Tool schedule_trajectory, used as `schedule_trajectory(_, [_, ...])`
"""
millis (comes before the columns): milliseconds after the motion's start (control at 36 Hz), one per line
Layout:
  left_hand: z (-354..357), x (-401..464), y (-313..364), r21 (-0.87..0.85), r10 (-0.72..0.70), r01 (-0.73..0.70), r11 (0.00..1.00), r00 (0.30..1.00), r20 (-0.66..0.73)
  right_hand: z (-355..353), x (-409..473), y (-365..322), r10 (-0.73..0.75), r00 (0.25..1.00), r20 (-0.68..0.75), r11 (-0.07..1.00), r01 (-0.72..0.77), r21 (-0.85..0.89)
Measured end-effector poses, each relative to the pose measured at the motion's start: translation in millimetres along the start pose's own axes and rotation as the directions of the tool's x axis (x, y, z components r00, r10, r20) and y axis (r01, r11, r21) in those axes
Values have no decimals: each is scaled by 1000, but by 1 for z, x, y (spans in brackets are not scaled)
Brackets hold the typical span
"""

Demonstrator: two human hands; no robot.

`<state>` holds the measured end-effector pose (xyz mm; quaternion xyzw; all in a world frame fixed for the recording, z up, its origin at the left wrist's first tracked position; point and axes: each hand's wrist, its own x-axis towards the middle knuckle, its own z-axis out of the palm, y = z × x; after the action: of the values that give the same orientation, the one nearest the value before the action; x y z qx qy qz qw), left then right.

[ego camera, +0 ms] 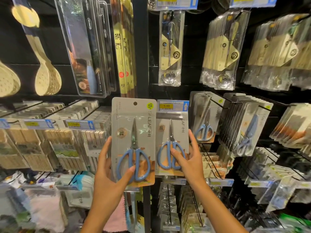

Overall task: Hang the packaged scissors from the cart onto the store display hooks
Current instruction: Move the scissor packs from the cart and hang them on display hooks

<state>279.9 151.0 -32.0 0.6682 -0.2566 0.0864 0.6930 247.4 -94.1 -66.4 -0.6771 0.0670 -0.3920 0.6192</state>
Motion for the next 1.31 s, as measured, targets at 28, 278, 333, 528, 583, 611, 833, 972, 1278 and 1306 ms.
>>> schedule_trajectory(28, [0, 1, 0, -2, -8, 8, 1000, 1000, -1, 0, 0, 1, 8, 1000, 1, 1000, -8, 10])
schedule_trajectory(278, [0, 5, -2, -15, -21, 21, 1000, 1000, 0, -1, 25, 15, 37, 999, 25, 992, -33, -123])
schedule_trajectory(333, [0, 5, -1, -5, -13, 13, 1000, 1000, 5, 3, 32, 17, 38, 998, 43, 989, -31, -148])
schedule_trajectory(528, [1, 10, -2, 20, 31, -31, 999, 999, 23, 14, 58, 38, 101, 994, 34, 927, -81, -367])
schedule_trajectory(583, [1, 12, -3, 18, 31, -31, 999, 999, 20, 16, 70, 51, 113, 993, 45, 901, -83, -426])
schedule_trajectory(611, [1, 13, -4, 23, 33, -34, 999, 999, 21, 18, 76, 56, 117, 992, 46, 887, -83, -455])
schedule_trajectory(833, [2, 18, -5, 90, 55, -55, 994, 998, 5, 36, 127, 86, 206, 979, -12, 777, -171, -606])
schedule_trajectory(972, [6, 17, -4, 107, 76, -78, 991, 997, 23, 44, 153, 91, 287, 955, -79, 694, -264, -669])
schedule_trajectory(1278, [13, 17, -6, 142, 85, -87, 986, 996, 23, 38, 134, 103, 260, 957, -129, 768, -286, -574])
schedule_trajectory(1306, [13, 17, -8, 147, 86, -89, 985, 996, 25, 37, 125, 102, 249, 963, -103, 799, -265, -540])
